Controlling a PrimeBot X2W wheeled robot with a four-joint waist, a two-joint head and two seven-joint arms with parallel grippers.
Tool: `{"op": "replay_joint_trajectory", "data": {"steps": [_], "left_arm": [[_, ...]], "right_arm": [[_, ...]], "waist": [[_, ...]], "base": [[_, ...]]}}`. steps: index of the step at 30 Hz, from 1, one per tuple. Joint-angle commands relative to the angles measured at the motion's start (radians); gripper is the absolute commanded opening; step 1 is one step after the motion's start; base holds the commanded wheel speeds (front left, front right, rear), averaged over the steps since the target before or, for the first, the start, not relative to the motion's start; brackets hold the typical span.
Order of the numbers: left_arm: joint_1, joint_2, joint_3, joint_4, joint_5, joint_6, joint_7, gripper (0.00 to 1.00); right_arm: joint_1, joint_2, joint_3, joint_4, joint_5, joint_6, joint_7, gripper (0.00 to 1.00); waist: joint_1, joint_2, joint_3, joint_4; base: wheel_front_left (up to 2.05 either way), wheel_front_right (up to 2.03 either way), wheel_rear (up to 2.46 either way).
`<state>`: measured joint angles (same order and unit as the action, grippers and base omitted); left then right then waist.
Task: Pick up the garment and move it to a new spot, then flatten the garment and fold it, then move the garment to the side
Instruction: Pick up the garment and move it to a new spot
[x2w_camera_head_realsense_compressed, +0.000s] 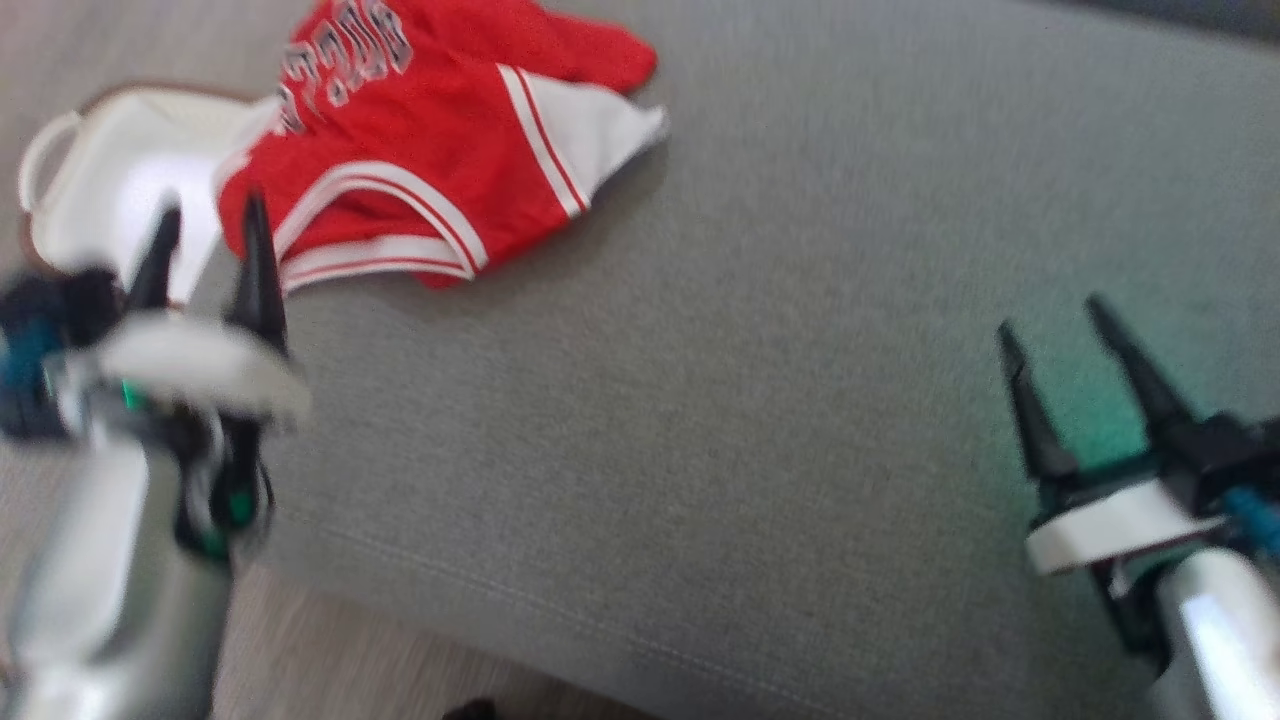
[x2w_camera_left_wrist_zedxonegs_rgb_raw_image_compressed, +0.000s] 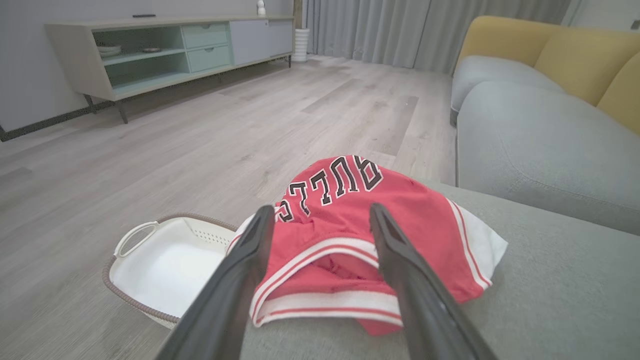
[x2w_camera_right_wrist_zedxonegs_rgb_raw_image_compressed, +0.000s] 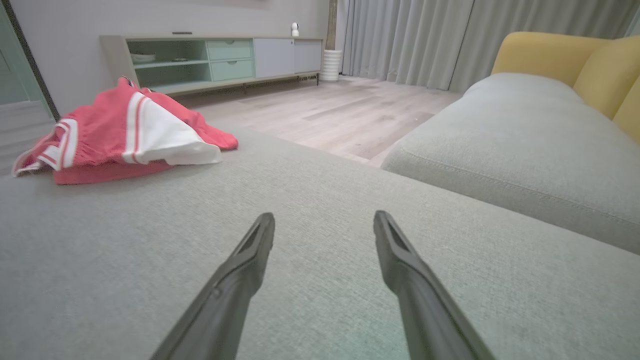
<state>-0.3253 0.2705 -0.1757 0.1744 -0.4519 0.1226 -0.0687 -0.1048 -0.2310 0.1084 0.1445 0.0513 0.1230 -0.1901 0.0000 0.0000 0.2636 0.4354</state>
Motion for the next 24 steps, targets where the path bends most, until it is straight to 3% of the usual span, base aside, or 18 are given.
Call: {"op": "replay_joint_trajectory", "data": {"steps": [1,10,18,19,20,21,24], "left_arm": [[-0.088,0.039,0.043,-0.011,-0.004,-0.007,0.014,1.0],[-0.459,0.027,0.01,0.337,-0.036,-0.064,0.141,1.0],[-0.618,-0.013,-0.021,0.646,-0.061,-0.139,0.16,1.0],[-0.629,-0.015,-0.029,0.676,-0.057,-0.149,0.158,0.81],[-0.64,-0.018,-0.031,0.701,-0.056,-0.152,0.147,0.08],[-0.649,-0.02,-0.034,0.722,-0.056,-0.161,0.138,0.0],[-0.684,-0.003,-0.042,0.764,-0.054,-0.194,0.098,0.0]], "right_arm": [[-0.035,-0.025,0.013,-0.048,-0.007,0.008,0.009,1.0],[-0.074,-0.125,0.012,-0.204,-0.004,0.008,0.104,1.0],[-0.061,-0.161,0.016,-0.282,0.006,0.008,0.151,1.0],[-0.059,-0.161,0.017,-0.285,0.007,0.008,0.153,1.0],[-0.058,-0.161,0.017,-0.286,0.008,0.008,0.154,1.0],[-0.058,-0.158,0.016,-0.286,0.009,0.008,0.153,1.0],[-0.043,-0.131,0.008,-0.264,0.012,0.008,0.132,1.0]], "waist": [[0.0,0.0,0.12,-0.023],[0.0,0.0,0.263,-0.044],[0.0,0.0,0.29,-0.078],[0.0,0.0,0.287,-0.082],[0.0,0.0,0.284,-0.086],[0.0,0.0,0.277,-0.09],[0.0,0.0,0.222,-0.099]], "base": [[0.0,0.0,0.0],[0.0,0.0,0.0],[0.0,0.0,0.0],[0.0,0.0,0.0],[0.0,0.0,0.0],[0.0,0.0,0.0],[0.0,0.0,0.0]]}}
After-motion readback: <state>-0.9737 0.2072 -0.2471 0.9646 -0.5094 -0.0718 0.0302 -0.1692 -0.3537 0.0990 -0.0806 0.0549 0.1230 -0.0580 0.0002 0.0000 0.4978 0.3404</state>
